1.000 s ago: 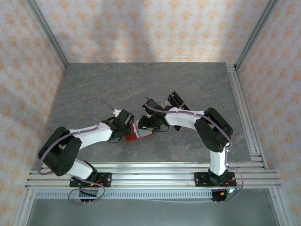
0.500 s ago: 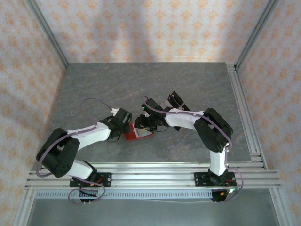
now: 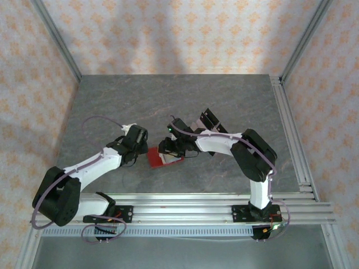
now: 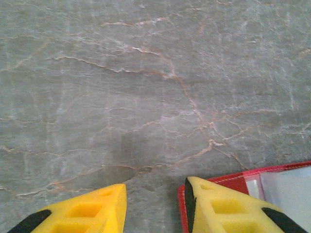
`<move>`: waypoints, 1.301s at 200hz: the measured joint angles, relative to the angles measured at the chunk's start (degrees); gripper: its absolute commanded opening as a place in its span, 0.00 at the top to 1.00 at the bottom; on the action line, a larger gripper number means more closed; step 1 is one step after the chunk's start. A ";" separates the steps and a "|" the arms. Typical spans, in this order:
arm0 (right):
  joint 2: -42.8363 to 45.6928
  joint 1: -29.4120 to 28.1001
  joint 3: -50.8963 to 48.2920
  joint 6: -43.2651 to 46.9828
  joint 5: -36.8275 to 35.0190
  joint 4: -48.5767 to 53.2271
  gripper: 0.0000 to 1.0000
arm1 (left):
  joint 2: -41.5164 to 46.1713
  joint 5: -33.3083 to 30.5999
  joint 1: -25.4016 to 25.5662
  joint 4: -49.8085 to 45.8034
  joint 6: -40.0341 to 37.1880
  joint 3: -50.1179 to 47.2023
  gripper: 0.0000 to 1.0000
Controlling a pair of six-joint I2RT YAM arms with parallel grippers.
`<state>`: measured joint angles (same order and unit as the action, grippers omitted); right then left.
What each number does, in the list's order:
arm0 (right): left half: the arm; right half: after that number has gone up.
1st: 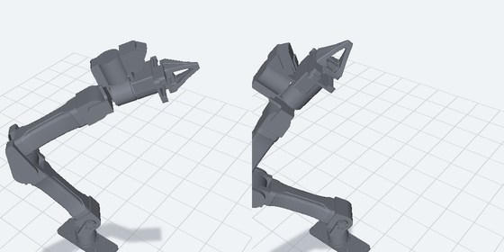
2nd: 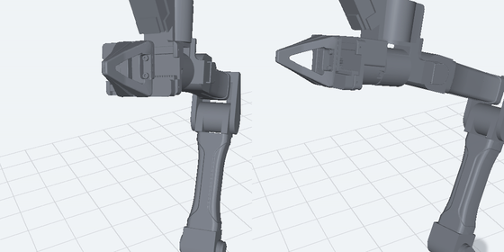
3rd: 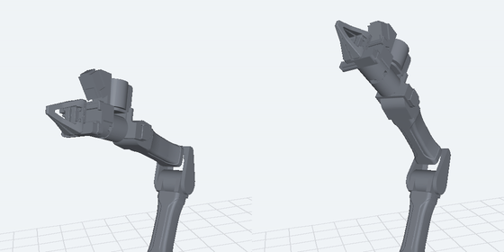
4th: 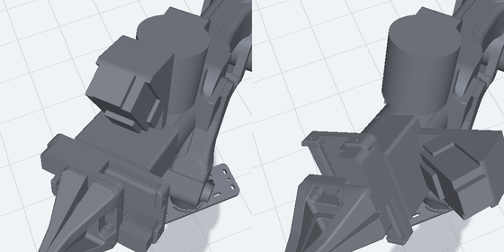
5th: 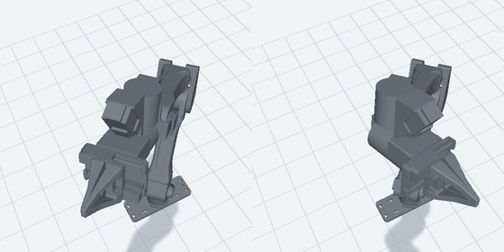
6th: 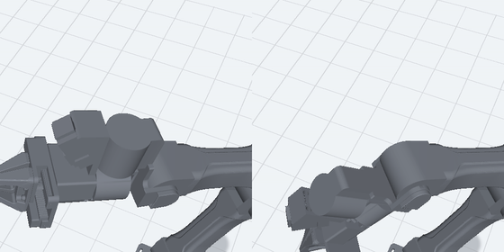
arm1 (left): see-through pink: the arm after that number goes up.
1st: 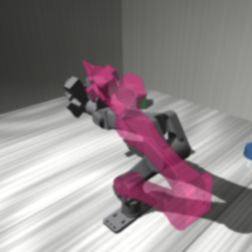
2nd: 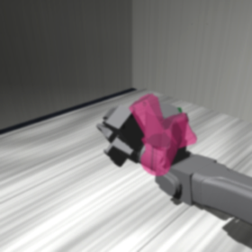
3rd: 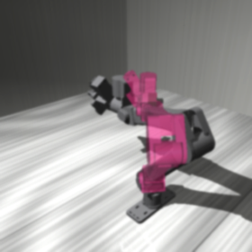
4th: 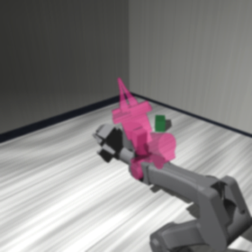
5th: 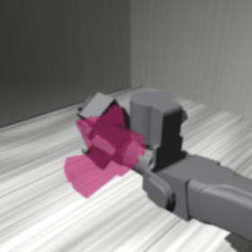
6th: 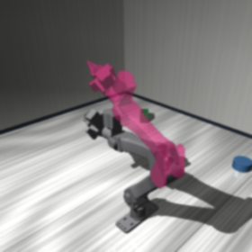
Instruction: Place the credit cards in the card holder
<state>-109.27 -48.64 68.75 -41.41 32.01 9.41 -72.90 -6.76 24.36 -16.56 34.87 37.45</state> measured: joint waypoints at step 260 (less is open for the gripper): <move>21.59 9.38 0.33 17.51 -20.74 24.02 0.53 | -4.00 4.87 8.79 -4.52 3.30 1.88 0.58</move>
<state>-87.68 -39.27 69.08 -23.90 11.27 33.43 -76.90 -1.89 33.15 -21.08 38.17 39.33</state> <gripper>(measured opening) 0.479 0.419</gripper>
